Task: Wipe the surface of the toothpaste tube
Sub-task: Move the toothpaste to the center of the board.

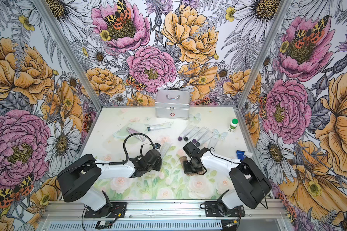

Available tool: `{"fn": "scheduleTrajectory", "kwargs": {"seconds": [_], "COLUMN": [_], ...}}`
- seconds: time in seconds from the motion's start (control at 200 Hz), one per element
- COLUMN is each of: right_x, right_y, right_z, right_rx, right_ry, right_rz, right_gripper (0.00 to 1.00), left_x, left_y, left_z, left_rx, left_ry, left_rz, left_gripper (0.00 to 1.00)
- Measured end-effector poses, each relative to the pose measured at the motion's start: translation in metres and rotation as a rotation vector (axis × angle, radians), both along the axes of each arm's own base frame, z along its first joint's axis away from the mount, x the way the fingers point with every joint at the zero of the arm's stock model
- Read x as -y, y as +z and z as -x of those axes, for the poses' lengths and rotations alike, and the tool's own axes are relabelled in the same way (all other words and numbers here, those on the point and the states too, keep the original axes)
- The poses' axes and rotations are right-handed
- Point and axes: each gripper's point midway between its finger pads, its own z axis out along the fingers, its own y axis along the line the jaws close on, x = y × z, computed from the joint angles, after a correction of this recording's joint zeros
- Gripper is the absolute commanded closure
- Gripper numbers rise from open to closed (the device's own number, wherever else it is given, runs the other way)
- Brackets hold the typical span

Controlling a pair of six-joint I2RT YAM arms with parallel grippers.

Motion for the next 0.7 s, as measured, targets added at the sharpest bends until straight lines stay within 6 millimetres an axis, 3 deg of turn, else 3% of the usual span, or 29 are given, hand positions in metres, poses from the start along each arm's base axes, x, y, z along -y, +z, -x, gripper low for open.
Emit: {"fn": "scheduleTrajectory", "kwargs": {"seconds": [0.2, 0.425, 0.701], "right_x": [0.002, 0.005, 0.006], "right_y": [0.006, 0.005, 0.005], "right_z": [0.002, 0.002, 0.002], "right_rx": [0.008, 0.008, 0.010], "right_ry": [-0.003, -0.006, -0.007], "right_rz": [-0.002, 0.014, 0.018], "right_gripper": [1.00, 1.00, 1.00], "left_x": [0.011, 0.046, 0.078], "left_y": [0.000, -0.002, 0.000], "left_z": [-0.046, -0.099, -0.137], "left_rx": [-0.031, -0.050, -0.068], "left_ry": [0.002, -0.052, -0.103], "left_rz": [0.028, 0.076, 0.107], "left_gripper": [0.71, 0.71, 0.70]}}
